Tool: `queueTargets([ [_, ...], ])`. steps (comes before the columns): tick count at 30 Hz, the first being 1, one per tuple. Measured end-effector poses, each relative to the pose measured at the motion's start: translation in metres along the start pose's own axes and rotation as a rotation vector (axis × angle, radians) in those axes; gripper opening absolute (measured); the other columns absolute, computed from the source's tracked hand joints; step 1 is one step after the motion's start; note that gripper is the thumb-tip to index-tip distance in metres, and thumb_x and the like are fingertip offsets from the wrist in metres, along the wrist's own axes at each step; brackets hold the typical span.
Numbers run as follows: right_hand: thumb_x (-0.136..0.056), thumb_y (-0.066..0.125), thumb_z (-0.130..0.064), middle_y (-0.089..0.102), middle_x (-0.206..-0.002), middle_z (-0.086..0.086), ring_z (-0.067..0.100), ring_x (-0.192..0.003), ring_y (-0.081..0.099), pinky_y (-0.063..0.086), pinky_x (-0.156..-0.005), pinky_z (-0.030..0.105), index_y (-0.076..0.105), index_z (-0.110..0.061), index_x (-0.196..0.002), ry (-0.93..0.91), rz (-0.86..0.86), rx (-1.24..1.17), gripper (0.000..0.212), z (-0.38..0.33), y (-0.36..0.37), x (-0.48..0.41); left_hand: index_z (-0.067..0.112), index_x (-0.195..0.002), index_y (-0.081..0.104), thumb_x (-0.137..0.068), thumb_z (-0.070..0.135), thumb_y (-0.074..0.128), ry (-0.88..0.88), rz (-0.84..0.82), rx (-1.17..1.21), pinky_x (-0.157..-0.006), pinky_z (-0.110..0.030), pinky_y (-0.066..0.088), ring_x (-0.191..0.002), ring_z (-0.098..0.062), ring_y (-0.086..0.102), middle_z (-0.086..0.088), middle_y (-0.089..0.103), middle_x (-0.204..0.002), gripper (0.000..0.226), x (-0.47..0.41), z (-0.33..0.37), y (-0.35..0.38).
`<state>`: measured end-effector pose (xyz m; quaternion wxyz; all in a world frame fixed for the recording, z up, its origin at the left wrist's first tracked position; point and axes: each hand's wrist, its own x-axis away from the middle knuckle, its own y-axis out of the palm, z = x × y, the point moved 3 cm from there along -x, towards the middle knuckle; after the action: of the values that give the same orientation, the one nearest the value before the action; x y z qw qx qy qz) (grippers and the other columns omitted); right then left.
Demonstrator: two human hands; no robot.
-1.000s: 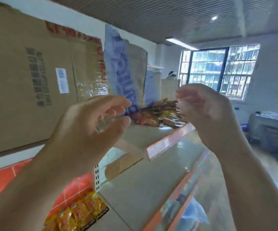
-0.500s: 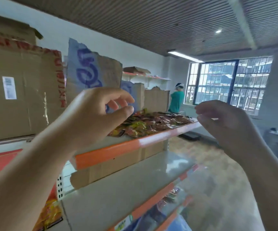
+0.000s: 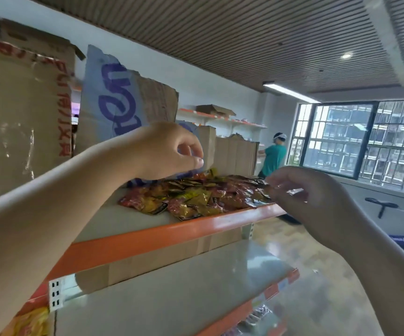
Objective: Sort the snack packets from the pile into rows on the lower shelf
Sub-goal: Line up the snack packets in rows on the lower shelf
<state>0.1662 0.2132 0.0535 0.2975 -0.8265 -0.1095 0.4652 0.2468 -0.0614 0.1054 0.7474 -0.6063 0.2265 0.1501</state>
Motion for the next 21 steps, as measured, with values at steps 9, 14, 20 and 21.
queueTargets([
  [9,-0.090,0.071,-0.035,0.061,-0.103,-0.040,-0.015,-0.094,0.058,0.046,-0.070,0.018,0.062,-0.058,-0.090,-0.103,-0.194,0.032,0.025,0.069,0.054,-0.094,0.040,-0.112,0.075,-0.093,0.063,0.060,-0.157,-0.243,-0.126,-0.084,-0.029,0.050,-0.098,-0.004,0.063,0.025,0.068,-0.106,0.033,-0.109,-0.046,0.057],
  [14,-0.076,0.058,-0.066,0.061,-0.102,-0.044,-0.018,-0.093,0.059,0.045,-0.071,0.015,0.059,-0.069,-0.091,-0.161,-0.299,0.031,0.016,0.095,0.091,-0.147,0.031,-0.115,0.076,-0.097,0.056,0.062,-0.255,-0.338,-0.225,-0.072,-0.025,0.048,-0.089,-0.005,0.063,0.016,0.071,-0.104,0.034,-0.145,-0.064,0.083],
  [20,-0.088,0.071,-0.037,0.067,-0.093,-0.027,-0.007,-0.083,0.064,0.046,-0.072,0.013,0.069,-0.053,-0.090,-0.211,-0.640,0.163,0.016,0.123,0.157,-0.190,0.027,-0.116,0.075,-0.095,0.057,0.062,-0.350,-0.612,-0.373,-0.096,-0.040,0.056,-0.100,-0.019,0.070,0.005,0.074,-0.109,0.039,-0.170,-0.071,0.131],
  [21,-0.091,0.069,-0.030,0.068,-0.099,-0.022,-0.002,-0.089,0.064,0.047,-0.078,0.015,0.073,-0.044,-0.099,-0.249,-0.708,0.225,0.017,0.125,0.168,-0.196,0.024,-0.117,0.074,-0.095,0.055,0.063,-0.361,-0.641,-0.401,-0.096,-0.040,0.057,-0.101,-0.021,0.070,0.003,0.074,-0.110,0.039,-0.174,-0.072,0.138],
])
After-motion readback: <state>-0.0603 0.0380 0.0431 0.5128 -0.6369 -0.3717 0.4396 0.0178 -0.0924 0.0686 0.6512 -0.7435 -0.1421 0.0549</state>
